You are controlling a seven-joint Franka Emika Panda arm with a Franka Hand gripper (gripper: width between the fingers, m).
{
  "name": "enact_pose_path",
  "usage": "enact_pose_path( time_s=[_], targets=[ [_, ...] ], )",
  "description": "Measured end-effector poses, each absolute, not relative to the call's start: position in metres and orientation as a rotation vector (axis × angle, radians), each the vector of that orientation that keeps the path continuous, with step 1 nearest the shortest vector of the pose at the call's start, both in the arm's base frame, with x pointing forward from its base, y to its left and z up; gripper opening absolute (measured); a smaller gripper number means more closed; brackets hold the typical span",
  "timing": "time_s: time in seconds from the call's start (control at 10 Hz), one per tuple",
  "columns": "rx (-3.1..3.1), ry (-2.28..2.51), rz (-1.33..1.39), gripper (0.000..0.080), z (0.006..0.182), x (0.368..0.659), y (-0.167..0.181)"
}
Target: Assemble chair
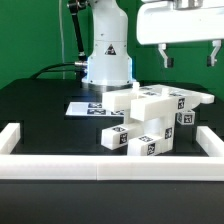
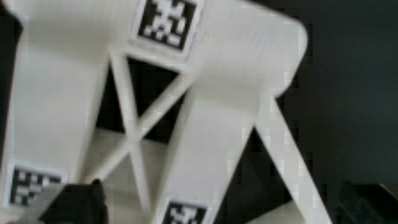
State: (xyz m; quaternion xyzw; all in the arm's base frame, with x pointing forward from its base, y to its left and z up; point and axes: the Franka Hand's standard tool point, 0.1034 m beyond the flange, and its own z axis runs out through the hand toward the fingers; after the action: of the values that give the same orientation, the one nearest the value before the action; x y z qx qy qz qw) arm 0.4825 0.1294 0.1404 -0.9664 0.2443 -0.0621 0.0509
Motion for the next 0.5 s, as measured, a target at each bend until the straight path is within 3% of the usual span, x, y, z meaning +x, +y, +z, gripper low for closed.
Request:
enact_pose_path(
  time_s=[0.4,0.5],
  targets=[
    [-2.944,0.746,-0.195,0.0649,0.140,0.482,0.131],
    [-2.954,0.724,-0.199,0.0649,0.136,0.469,0.143]
  ],
)
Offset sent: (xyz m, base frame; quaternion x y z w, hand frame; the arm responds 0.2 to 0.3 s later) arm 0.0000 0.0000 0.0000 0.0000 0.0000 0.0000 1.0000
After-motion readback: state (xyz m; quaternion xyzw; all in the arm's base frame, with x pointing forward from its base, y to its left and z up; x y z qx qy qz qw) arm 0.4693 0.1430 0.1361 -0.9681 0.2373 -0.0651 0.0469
